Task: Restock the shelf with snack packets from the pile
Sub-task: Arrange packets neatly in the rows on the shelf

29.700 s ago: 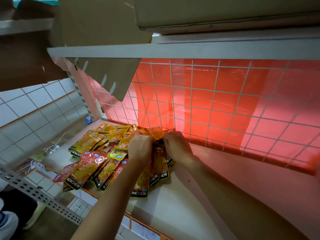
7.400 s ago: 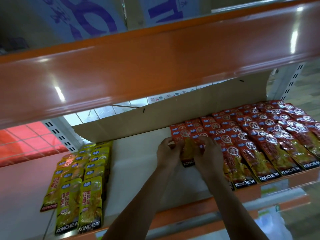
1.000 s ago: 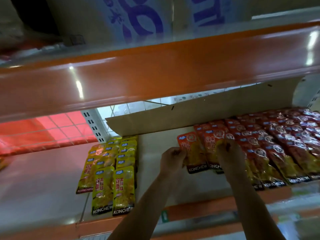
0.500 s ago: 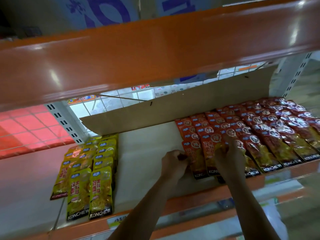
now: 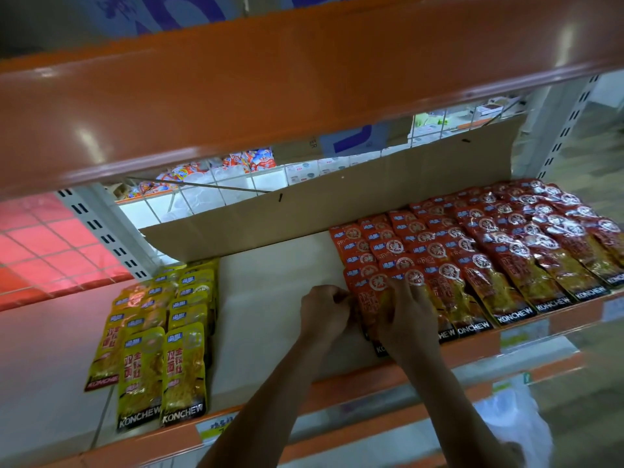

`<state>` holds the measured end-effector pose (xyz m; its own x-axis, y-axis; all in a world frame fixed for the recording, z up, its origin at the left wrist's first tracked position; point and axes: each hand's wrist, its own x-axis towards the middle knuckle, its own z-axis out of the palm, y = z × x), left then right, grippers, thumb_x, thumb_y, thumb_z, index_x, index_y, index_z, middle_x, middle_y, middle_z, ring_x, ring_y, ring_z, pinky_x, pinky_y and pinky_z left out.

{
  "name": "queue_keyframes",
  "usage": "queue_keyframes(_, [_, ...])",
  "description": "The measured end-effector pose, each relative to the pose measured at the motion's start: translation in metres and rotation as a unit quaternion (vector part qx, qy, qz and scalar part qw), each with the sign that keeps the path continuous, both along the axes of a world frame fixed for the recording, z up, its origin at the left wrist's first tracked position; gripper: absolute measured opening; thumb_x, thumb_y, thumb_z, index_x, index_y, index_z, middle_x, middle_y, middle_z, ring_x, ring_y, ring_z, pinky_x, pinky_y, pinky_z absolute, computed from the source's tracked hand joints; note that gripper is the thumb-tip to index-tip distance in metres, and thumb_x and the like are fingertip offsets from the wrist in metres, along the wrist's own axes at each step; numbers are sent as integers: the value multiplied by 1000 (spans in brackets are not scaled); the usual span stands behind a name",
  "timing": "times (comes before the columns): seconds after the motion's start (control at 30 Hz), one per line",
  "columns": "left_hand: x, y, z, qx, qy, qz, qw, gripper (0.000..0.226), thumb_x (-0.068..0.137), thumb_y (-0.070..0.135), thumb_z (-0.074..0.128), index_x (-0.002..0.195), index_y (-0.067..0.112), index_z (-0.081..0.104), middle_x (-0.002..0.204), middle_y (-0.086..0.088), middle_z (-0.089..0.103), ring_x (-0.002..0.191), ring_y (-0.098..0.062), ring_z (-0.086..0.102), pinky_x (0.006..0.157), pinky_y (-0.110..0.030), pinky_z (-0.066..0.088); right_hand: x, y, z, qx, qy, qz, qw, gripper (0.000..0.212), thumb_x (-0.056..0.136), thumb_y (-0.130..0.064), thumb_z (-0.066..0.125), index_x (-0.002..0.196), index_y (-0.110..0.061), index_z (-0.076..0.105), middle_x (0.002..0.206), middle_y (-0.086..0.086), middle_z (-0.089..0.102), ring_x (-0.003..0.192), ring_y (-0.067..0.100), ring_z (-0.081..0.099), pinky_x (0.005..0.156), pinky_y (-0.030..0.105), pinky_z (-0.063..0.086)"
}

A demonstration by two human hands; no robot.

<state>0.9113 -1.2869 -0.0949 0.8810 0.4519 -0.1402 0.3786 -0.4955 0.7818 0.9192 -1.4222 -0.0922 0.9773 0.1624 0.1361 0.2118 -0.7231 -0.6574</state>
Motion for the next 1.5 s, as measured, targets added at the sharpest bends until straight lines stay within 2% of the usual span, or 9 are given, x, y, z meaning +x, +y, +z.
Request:
queue_keyframes(0.17, [-2, -1, 0, 30, -2, -12, 999, 19, 91, 28, 60, 90, 16, 74, 86, 2, 71, 76, -10, 66, 76, -28, 57, -7, 2, -3, -15, -35, -24, 999, 46, 81, -12, 66, 125, -2, 56, 124, 20, 50, 117, 39, 43, 97, 44, 37])
queue_keyframes(0.33, [-5, -2, 3, 24, -4, -18, 1000, 18, 92, 26, 58, 94, 14, 72, 88, -1, 72, 77, -13, 68, 78, -32, 58, -8, 2, -2, -22, -31, -33, 999, 44, 82, -10, 65, 125, -4, 55, 127, 18, 48, 120, 35, 40, 99, 42, 35])
queue_keyframes(0.47, [-9, -3, 6, 27, -3, -27, 999, 22, 94, 25, 54, 96, 13, 72, 89, -2, 72, 78, -14, 68, 77, -30, 57, -10, 4, 2, -1, -54, -33, 998, 45, 80, -7, 64, 125, -6, 57, 130, 16, 50, 122, 34, 40, 100, 42, 35])
queue_keyframes(0.63, [-17, 1, 12, 69, -8, -34, 997, 22, 95, 26, 54, 104, 13, 71, 99, -1, 72, 86, -14, 66, 80, -25, 54, -16, 19, 5, 18, -79, 3, 997, 30, 84, -5, 62, 114, -6, 64, 116, 13, 59, 110, 30, 51, 87, 29, 36])
queue_keyframes(0.73, [-28, 12, 15, 106, -34, -23, 994, 19, 95, 23, 55, 107, 17, 69, 104, 2, 70, 91, -11, 65, 78, -17, 47, -24, 38, 5, 11, -90, 49, 995, 24, 84, -3, 60, 108, -3, 66, 109, 14, 63, 104, 30, 56, 87, 31, 40])
queue_keyframes(0.83, [-44, 32, 20, 133, -55, -12, 990, 19, 94, 20, 55, 107, 21, 69, 102, 5, 71, 91, -9, 66, 81, -19, 50, -35, 60, 5, 20, -85, 78, 993, 28, 81, 0, 62, 108, -3, 67, 109, 13, 64, 105, 30, 57, 86, 28, 39])
queue_keyframes(1.0, [-79, 76, 30, 186, -102, 0, 977, 22, 92, 13, 53, 104, 17, 71, 98, 0, 72, 88, -17, 67, 81, -32, 51, -59, 110, 8, 18, -99, 127, 987, 31, 80, -2, 66, 111, -5, 67, 110, 12, 67, 104, 30, 59, 87, 33, 45])
queue_keyframes(1.27, [-174, 184, 45, 285, -99, 85, 949, 24, 86, 15, 56, 106, 17, 69, 103, -11, 68, 96, -32, 61, 74, -38, 48, -131, 231, 23, 11, -102, 227, 969, 31, 76, -5, 61, 105, -13, 69, 105, 9, 69, 99, 32, 60, 81, 34, 46])
queue_keyframes(1.5, [-273, 292, 45, 350, -105, 152, 918, 27, 82, 14, 66, 108, 10, 71, 107, -12, 70, 102, -35, 61, 84, -37, 51, -214, 348, 24, 5, -100, 295, 950, 34, 81, -9, 57, 114, -14, 65, 114, 7, 66, 110, 27, 56, 95, 33, 41])
